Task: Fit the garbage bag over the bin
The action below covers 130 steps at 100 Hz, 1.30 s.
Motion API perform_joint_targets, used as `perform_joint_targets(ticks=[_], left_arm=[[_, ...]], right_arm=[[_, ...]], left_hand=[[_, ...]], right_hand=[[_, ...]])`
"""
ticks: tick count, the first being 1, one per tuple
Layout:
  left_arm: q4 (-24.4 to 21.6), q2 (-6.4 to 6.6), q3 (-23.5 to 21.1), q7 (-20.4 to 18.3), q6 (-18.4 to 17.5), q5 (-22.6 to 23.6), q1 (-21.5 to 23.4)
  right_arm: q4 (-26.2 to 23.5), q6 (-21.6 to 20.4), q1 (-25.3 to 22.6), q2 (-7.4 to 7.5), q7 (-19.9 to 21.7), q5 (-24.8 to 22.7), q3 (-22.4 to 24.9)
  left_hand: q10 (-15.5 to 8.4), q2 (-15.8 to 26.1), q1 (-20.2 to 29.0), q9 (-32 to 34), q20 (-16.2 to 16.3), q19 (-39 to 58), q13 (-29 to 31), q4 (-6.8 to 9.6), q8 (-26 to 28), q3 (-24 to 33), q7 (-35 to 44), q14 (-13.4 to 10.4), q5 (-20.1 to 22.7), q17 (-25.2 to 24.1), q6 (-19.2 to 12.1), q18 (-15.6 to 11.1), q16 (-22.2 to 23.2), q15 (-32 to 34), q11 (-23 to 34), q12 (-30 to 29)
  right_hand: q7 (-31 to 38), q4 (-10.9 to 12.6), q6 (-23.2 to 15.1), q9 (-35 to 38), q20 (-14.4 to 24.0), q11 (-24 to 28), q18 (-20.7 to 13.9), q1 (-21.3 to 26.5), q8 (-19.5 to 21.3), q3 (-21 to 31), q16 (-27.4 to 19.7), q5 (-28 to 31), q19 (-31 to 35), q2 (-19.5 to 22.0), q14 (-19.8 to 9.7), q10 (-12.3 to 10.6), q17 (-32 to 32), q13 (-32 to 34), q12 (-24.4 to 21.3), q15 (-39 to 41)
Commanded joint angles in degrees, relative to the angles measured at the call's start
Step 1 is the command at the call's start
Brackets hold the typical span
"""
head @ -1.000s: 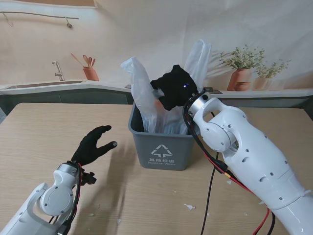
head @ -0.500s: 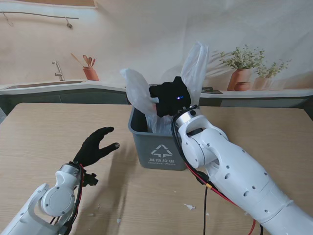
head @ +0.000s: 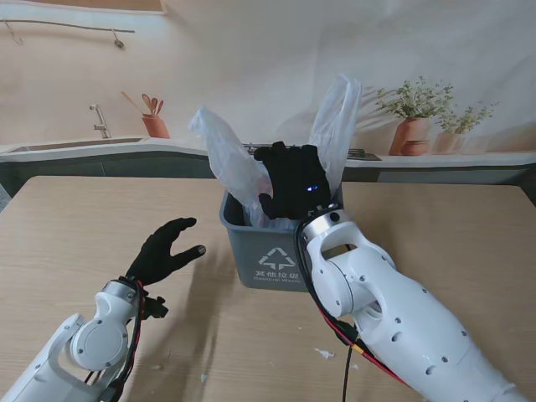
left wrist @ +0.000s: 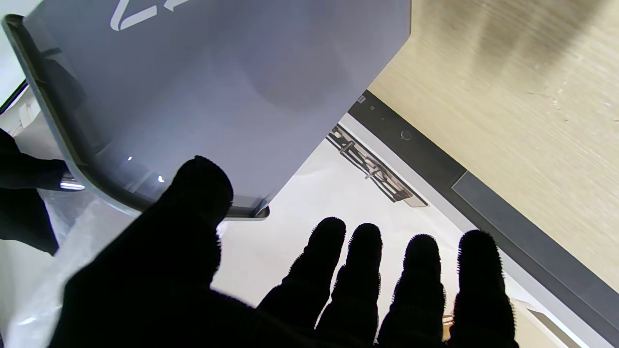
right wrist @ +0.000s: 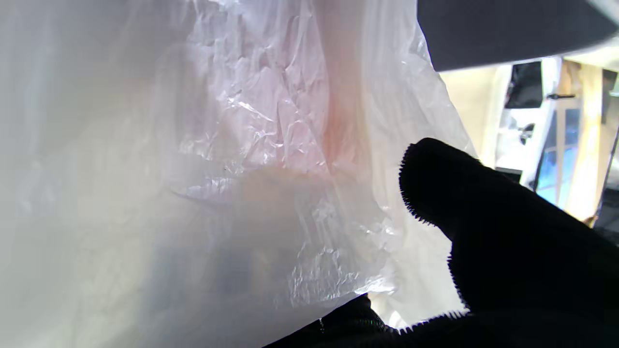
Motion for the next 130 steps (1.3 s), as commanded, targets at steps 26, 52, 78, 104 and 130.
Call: perform_joint_targets(ticks=[26, 52, 78, 104, 130], left_arm=[[-4.08, 0.05, -2.15, 0.66, -3.05, 2.91, 2.02], [-8.84, -0.61, -6.51, 8.36, -9.75, 10.26, 3.90], [-16.03, -1.19, -10.22, 13.91, -15.93, 15.58, 6.38], [-19.79, -1.70, -8.76, 18.43, -19.47, 19.06, 5.32], [-21.57, -0.95, -6.19, 15.61, -19.24, 20.35, 4.03]], right_arm=[[-9.59, -3.37, -12.63, 0.34, -6.30, -3.05, 7.04], [-12.56, -19.25, -21.23, 1.19, -13.03, -5.51, 19.89], [-10.60, -33.63, -21.70, 1.84, -13.44, -4.94, 28.84], [-2.80, -40.06, -14.15, 2.54, -16.13, -6.84, 28.38], [2.93, -40.46, -8.43, 2.89, -10.90, -4.74, 25.70]], left_hand=[[-0.80, -2.33, -0.93, -1.89, -0.17, -1.01, -1.27, 1.53, 0.58, 1.81, 1.25, -0.75, -0.58, -0.49, -2.24, 0.20, -0.24, 0.07, 0.05, -0.25], [-3.20, -6.29, -2.15, -2.56, 1.46, 2.52, -0.90, 1.25, 3.03, 5.51, 5.95, -1.59, -3.42, -1.51, -6.47, -0.35, 2.87, 3.50, 4.57, 2.14], [-4.27, -7.63, -2.98, -2.80, -1.58, -3.30, -1.96, 1.40, 4.53, 5.79, 9.51, -2.96, -7.52, -1.27, -7.71, -1.04, 3.07, -0.65, -1.52, -0.84], [-4.81, -9.80, -3.03, -3.66, -3.01, -14.95, -3.30, 1.70, 15.43, 7.06, 28.21, -3.61, -10.87, -1.41, -15.01, -1.14, 6.65, -6.61, -6.70, 0.97], [-4.68, -11.74, -3.73, -3.73, 3.28, -31.21, -4.49, 1.42, 11.85, 7.95, 21.79, -4.44, -4.69, -2.75, -13.34, -0.48, 5.19, -12.17, -8.23, -1.74]], right_hand=[[-22.71, 3.62, 5.70, -2.50, 4.67, -31.38, 0.72, -5.29, 1.85, -8.57, -6.44, -3.73, -13.89, 4.71, 0.84, 3.96, -0.46, -9.39, -11.41, -11.09], [-12.13, 4.04, 0.42, -2.36, 7.45, -20.00, 0.10, -5.70, 5.94, -10.11, -6.91, -3.10, -19.72, 5.78, -1.06, -0.29, 2.43, -8.34, -6.67, -12.32], [-3.59, 3.89, -6.32, -2.70, 8.35, -5.95, 0.88, -6.01, 5.53, -8.47, -6.80, 2.53, -21.63, 3.89, -2.27, -5.07, 4.30, -5.21, -1.89, -12.50], [-3.97, 3.77, -4.83, -2.68, 8.45, -6.80, 1.01, -6.44, 4.83, -9.30, -6.32, 0.84, -23.59, 5.19, -2.84, -6.05, 4.02, -5.27, -2.58, -11.86], [-1.40, 3.94, -5.43, -0.24, 9.33, -3.94, 1.50, -5.21, 4.72, -8.17, -6.33, 5.10, -25.34, 4.28, -3.22, -6.39, 4.95, -4.13, -1.45, -11.79]])
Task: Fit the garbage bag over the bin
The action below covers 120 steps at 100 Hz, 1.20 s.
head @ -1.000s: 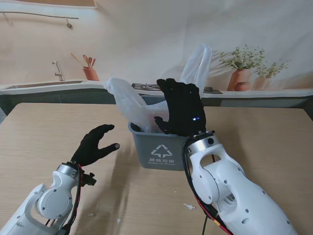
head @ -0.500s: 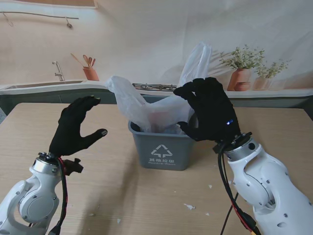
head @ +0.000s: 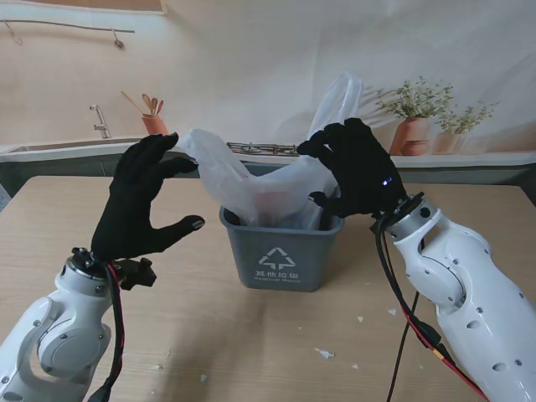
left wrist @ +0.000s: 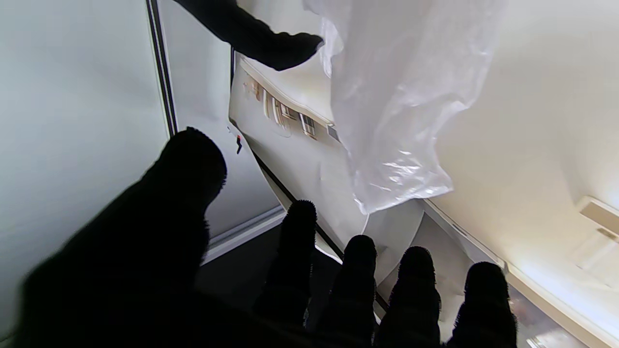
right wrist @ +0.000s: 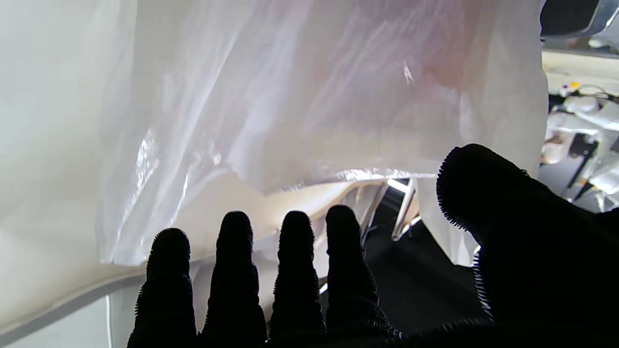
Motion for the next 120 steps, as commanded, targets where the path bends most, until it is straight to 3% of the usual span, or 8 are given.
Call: perform_joint_targets(ticks=[1, 4, 14, 24, 31, 37, 67, 120], left_arm=[[-0.83, -0.02, 0.78, -0.97, 0.08, 0.56, -0.44], [-0.87, 0.04, 1.13, -1.32, 0.19, 0.48, -0.62], [-0.87, 0.22, 2.23, -2.42, 0.75, 0.17, -1.15], [-0.78, 0.46, 2.98, -3.35, 1.09, 0.53, -1.69], [-0.66, 0.69, 3.54, -4.46, 1.34, 0.65, -2.26], [-0.68, 0.92, 4.00, -5.77, 1.70, 0.58, -2.70], [-0.49, 2.77, 6.28, -11.71, 1.61, 6.32, -6.37], [1.39, 4.70, 9.37, -15.27, 4.13, 17.04, -11.67]], right_arm=[[1.49, -0.19, 0.97, -0.28, 0.79, 0.41, -0.42], [2.13, -0.27, 1.50, -0.26, 1.09, 0.63, -0.67], [3.89, -0.51, 2.77, -0.31, 1.92, 1.84, -1.45], [4.99, 0.05, 3.41, -0.42, 0.30, 1.57, -2.30], [5.38, 0.09, 3.65, -0.55, -0.69, 1.75, -2.72], [5.43, 0.12, 3.53, -0.68, -1.52, 1.95, -2.96], [5.86, -0.84, 2.05, -1.26, -9.55, 1.05, -4.19], [5.37, -1.15, 1.74, -1.33, -15.05, -1.17, -7.19]], left_hand=[[-1.82, -1.42, -2.13, -1.53, 1.57, -3.77, -2.87, 1.43, -1.36, 1.21, -1.67, -1.61, 1.03, -1.31, -0.03, -0.41, -0.54, -1.96, -1.33, -1.08], [-1.89, -1.69, -2.44, -1.54, 5.03, -7.09, -2.90, 1.25, -2.23, 1.83, -1.76, -1.77, 1.14, -0.68, 0.00, -0.43, -0.02, -2.57, -1.29, -1.40], [-1.90, -2.11, -2.35, -1.52, 5.60, -9.23, -3.29, 1.26, -2.90, 1.95, -2.76, -2.15, 1.67, -0.75, 0.17, -0.33, -0.27, -3.18, -1.58, -1.78], [-2.04, -2.78, -2.55, -1.30, 5.56, -10.52, -2.99, 1.14, -4.06, 2.56, -5.01, -2.41, 2.98, -0.61, 0.65, -0.15, -0.74, -3.54, -1.38, -2.46], [-1.96, -3.30, -2.53, -1.14, 5.41, -10.98, -2.85, 1.03, -4.46, 2.85, -5.86, -2.42, 3.41, -0.40, 0.94, 0.05, -0.96, -3.53, -1.04, -2.73], [-2.20, -3.79, -2.79, -0.93, 5.06, -11.44, -2.54, 0.84, -4.93, 3.54, -6.85, -2.68, 4.00, 0.03, 1.04, 0.04, -1.33, -3.08, -0.01, -2.97], [-2.59, -5.98, -3.39, -0.92, 2.68, -12.36, -2.06, 0.15, -9.06, 5.20, -15.38, -2.84, 1.94, 2.30, 0.87, 0.33, -3.61, -1.95, 0.59, -3.30], [-3.49, -7.56, -3.43, -0.03, 1.16, -12.36, -1.58, -0.78, -11.00, 8.00, -18.77, -1.80, 2.15, 2.55, 6.52, 1.27, -2.85, 0.17, 8.49, 1.11]], right_hand=[[1.64, 2.03, 0.18, 1.24, 1.43, 1.91, 0.84, -0.47, 0.06, 1.66, 0.13, 1.76, -2.34, -0.54, -1.18, -1.37, 0.44, 0.79, 0.81, 0.29], [2.53, 1.88, -0.41, 2.56, 1.70, 2.26, 0.98, -0.35, 0.46, 2.34, 0.33, 2.93, -2.53, -0.68, -1.10, -1.58, 0.84, 1.52, 0.99, 0.67], [7.22, 1.33, -3.37, 8.92, 2.73, 3.99, 0.78, 1.29, 3.52, 5.19, 1.69, 8.99, -3.19, -1.78, -1.37, -2.72, 1.65, 4.70, 2.17, 3.22], [12.56, 0.81, -3.61, 18.63, 3.57, 10.15, 0.87, 3.37, 7.88, 9.08, 4.75, 17.62, -2.75, -2.89, 0.21, -0.44, 4.19, 11.26, 5.32, 9.35], [21.16, -7.89, -6.66, 25.23, 3.22, 13.47, 1.16, 8.83, 3.87, 11.60, 7.02, 20.76, -1.32, -7.49, 0.33, 0.01, 5.83, 16.85, 7.17, 13.94], [26.20, -9.52, -9.87, 29.10, 2.83, 15.29, 1.23, 12.34, 3.95, 13.86, 8.33, 22.51, 0.43, -9.45, 0.28, -0.14, 6.93, 20.29, 7.84, 17.11], [28.77, -10.10, -11.52, 32.02, -6.79, 20.06, -0.10, 15.09, 6.30, 15.73, 11.65, 22.94, 26.72, -9.22, -0.64, 0.41, 1.59, 24.39, 10.89, 25.35], [29.40, -10.07, -12.52, 37.05, -5.58, 23.40, -0.41, 15.42, 7.44, 16.18, 13.51, 22.01, 33.25, -7.34, -1.32, -0.59, 3.94, 30.50, 15.49, 31.53]])
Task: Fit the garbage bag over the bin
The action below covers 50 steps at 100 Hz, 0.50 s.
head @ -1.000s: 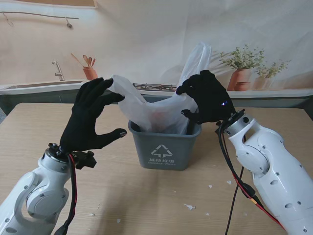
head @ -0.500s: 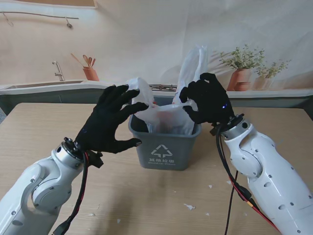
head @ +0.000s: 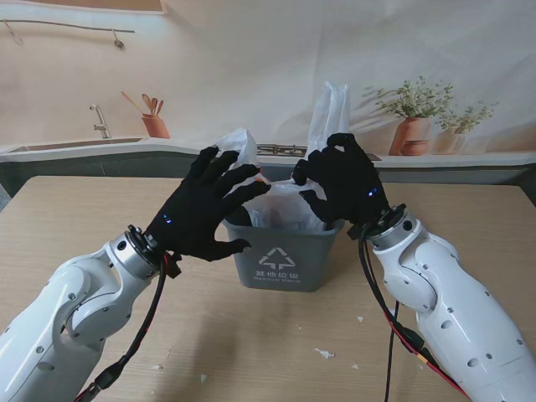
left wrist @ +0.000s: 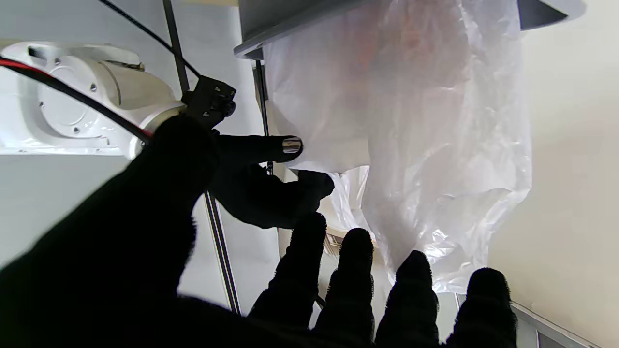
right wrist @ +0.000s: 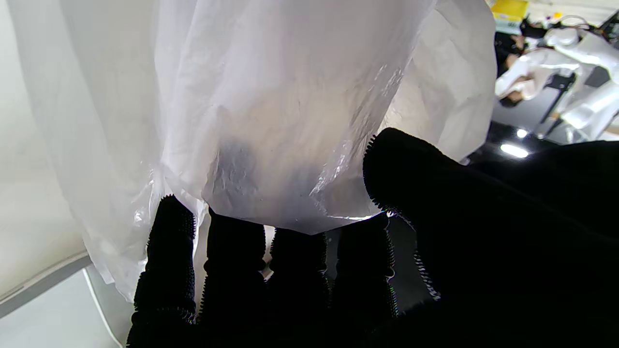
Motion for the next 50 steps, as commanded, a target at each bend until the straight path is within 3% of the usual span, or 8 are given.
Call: perform_joint_targets(ticks=[1, 25, 50], left_arm=[[0.03, 0.29, -0.15, -1.17, 0.46, 1.24, -0.73], [0.54, 0.91, -0.09, -4.89, 2.66, 3.69, -3.56], [2.80, 1.35, 1.54, -8.21, 5.02, 5.39, -7.91]], right_arm=[[-0.29, -0.48, -0.46, -0.50, 0.44, -0.26, -0.29], [-0.52, -0.97, -0.91, -0.46, -0.62, -0.71, -0.25], [-0.39, -2.03, -1.64, -0.37, -2.15, -1.29, 0.00]], left_hand=[[-1.85, -0.85, -0.75, -0.18, -0.59, -2.22, -0.91, -0.76, -0.91, 1.49, -1.51, -0.33, -1.42, 0.05, 2.03, 1.25, 0.07, 1.29, 2.30, 1.41], [-1.81, -0.29, -1.02, -0.20, -0.42, -1.85, -0.77, -0.75, -2.30, 0.82, -4.32, -0.03, -3.54, 0.40, 3.51, 1.25, 0.01, 1.72, 3.67, 2.32], [-2.89, -0.04, -1.05, -0.58, 0.42, -1.37, -0.48, -0.66, -3.63, 0.01, -6.31, 0.27, -4.08, 0.17, 3.88, 1.23, 0.87, 3.62, 9.36, 8.27]], right_hand=[[1.64, -1.49, -2.29, 0.98, 0.55, 1.66, -1.00, 2.12, 0.64, 2.71, 0.83, -1.18, 2.14, 1.28, -1.15, -0.15, 0.09, 1.52, 0.75, 1.20], [1.73, -1.40, -2.24, 1.07, 0.66, 1.66, -1.02, 2.12, 0.68, 2.89, 0.81, -1.10, 2.55, 1.22, -1.16, -0.18, 0.27, 1.69, 1.03, 1.42], [1.85, -1.40, -1.92, 1.17, 0.80, 1.57, -1.07, 1.93, 0.73, 3.05, 0.81, -1.24, 3.00, 1.58, -1.13, -0.07, 0.69, 2.01, 1.17, 1.71]])
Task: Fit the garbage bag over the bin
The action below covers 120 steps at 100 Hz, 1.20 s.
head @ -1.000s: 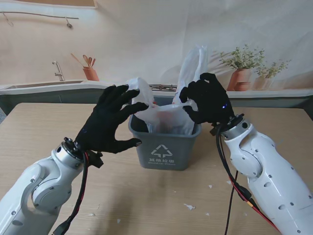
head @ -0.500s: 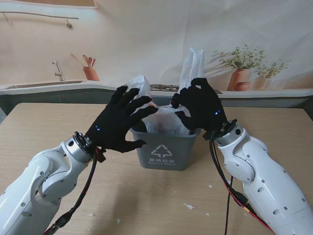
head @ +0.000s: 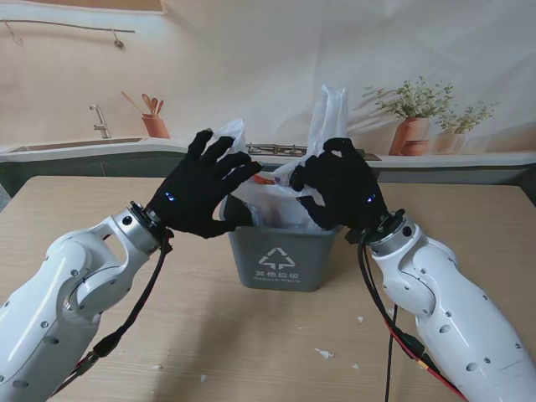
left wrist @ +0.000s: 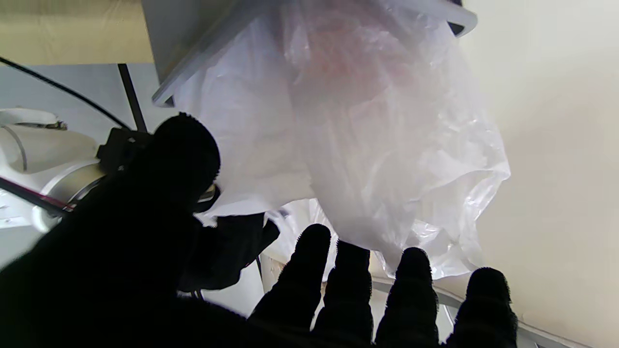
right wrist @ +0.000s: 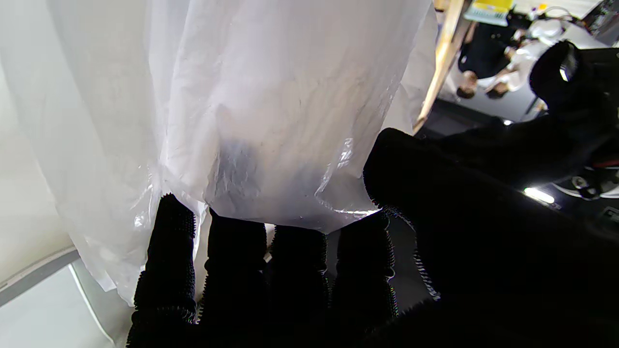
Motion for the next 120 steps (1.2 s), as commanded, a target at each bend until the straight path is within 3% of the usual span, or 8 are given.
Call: perform_joint_targets(ticks=[1, 15, 35, 46, 61, 65, 73, 120], left_arm=[[0.44, 0.22, 0.22, -2.00, 0.80, 0.44, -1.05], [1.65, 0.20, 2.10, -3.20, 3.23, 0.36, -2.92], [3.42, 0.06, 4.64, -3.24, 5.43, -0.07, -4.47], [4.21, 0.10, 5.68, -3.57, 6.15, 0.24, -5.38], [5.62, 0.13, 6.75, -3.98, 7.07, 0.37, -6.60], [5.99, 0.16, 6.72, -3.46, 7.03, 0.97, -6.65], [6.32, 0.19, 6.01, -1.95, 6.49, 1.70, -6.14], [3.59, 0.33, -2.84, 6.42, -0.51, 4.41, 2.98]], right_arm=[[-0.31, -0.26, -0.79, -0.27, 0.41, -0.26, 0.11], [0.23, -0.72, -0.98, -0.47, 0.28, 0.53, 0.16], [0.96, -0.92, -0.73, -0.65, -0.23, 1.08, -0.47], [1.25, -1.08, -0.60, -0.93, -0.25, 2.10, -0.76], [1.52, -1.02, -0.74, -1.14, 0.54, 3.22, -0.73], [1.57, -0.94, -0.83, -1.09, 0.58, 3.07, -0.64], [1.21, -0.57, -1.35, -0.77, 0.68, 2.10, -0.10], [-2.42, 0.24, -5.67, 0.67, 1.80, -3.04, 3.60]], left_hand=[[-1.53, -0.08, -1.04, -0.59, 0.43, -1.37, -0.48, -0.67, -0.79, 0.01, -1.05, 0.27, -1.62, 0.05, 1.34, 1.17, 0.88, 1.17, 2.55, 2.35], [-1.94, 0.21, -1.16, 0.59, 0.84, -1.32, 0.28, -0.54, -0.62, -0.65, -0.59, 0.36, 0.15, -0.23, 1.11, 1.35, 2.24, 4.35, 5.51, 5.75], [-2.34, 0.41, -0.32, 2.00, 1.40, -1.55, 0.56, -0.29, 2.71, 0.17, 5.44, 0.60, 6.30, -1.21, -4.21, 1.49, 3.04, 8.03, 8.10, 10.86], [-2.25, -0.21, 0.22, 2.14, 1.50, -1.75, 0.47, -0.31, 7.04, 1.75, 13.75, 0.85, 14.34, -1.56, -8.28, 1.69, 3.00, 8.14, 8.02, 11.69], [-2.41, -0.19, 2.36, 3.71, 1.59, -1.79, 0.65, -0.32, 13.71, 5.87, 26.17, 0.70, 18.89, -1.54, -11.88, 1.68, 3.55, 9.11, 8.22, 11.70], [-2.80, -0.98, 7.64, 5.24, 1.56, -1.76, 0.78, -3.77, 13.45, 2.81, 32.41, 0.55, 20.14, -1.30, -14.68, 1.78, 3.76, 10.54, 8.69, 11.42], [-3.56, 0.09, 14.43, 8.71, 1.49, -1.73, 1.15, -4.31, 12.18, -1.56, 40.70, 0.29, 22.95, -1.06, -18.53, 1.71, 3.70, 12.71, 8.65, 10.16], [-5.37, 1.34, 15.48, 22.05, 0.10, -1.56, 7.86, -4.09, 12.21, -2.00, 43.38, -0.71, 26.10, 1.92, -17.81, 2.44, 0.96, 16.82, 6.02, 2.82]], right_hand=[[1.34, -1.39, -1.84, 1.16, 0.77, 1.56, -1.07, 1.94, 0.70, 3.06, 0.81, -1.24, 2.24, 1.60, -0.64, -0.07, 0.16, 1.38, 0.60, 1.14], [1.39, -1.35, -1.77, 1.16, 0.82, 1.56, -1.07, 2.00, 0.72, 3.10, 0.83, -1.22, 2.38, 1.59, -0.65, -0.08, 0.16, 1.35, 0.67, 1.28], [1.40, -1.36, -1.80, 1.26, 0.90, 1.50, -1.04, 1.95, 0.70, 3.12, 0.80, -1.15, 2.60, 1.53, -0.66, -0.03, 0.36, 1.49, 0.78, 1.37], [1.42, -1.36, -1.69, 1.26, 0.92, 1.46, -1.01, 1.96, 0.69, 3.15, 0.76, -1.13, 2.67, 1.59, -0.78, 0.02, 0.36, 1.52, 0.86, 1.36], [1.47, -1.40, -1.62, 1.23, 0.96, 1.42, -1.03, 1.86, 0.71, 3.06, 0.76, -1.22, 2.77, 1.62, -0.62, -0.09, 0.49, 1.71, 0.95, 1.47], [1.45, -1.41, -1.64, 1.31, 0.98, 1.42, -0.99, 1.85, 0.69, 3.03, 0.75, -1.23, 2.83, 1.59, -0.63, -0.02, 0.60, 1.73, 0.95, 1.48], [1.42, -1.48, -1.76, 1.57, 1.01, 1.36, -0.90, 1.77, 0.65, 2.88, 0.71, -1.15, 2.90, 1.44, -0.78, -0.12, 0.71, 2.13, 0.91, 1.51], [0.51, -1.87, -2.15, 2.82, 1.00, 0.96, -0.40, 1.35, -0.22, 2.64, 0.33, -0.74, 2.99, 0.27, -0.86, -0.30, 1.54, 3.57, 0.78, 1.39]])
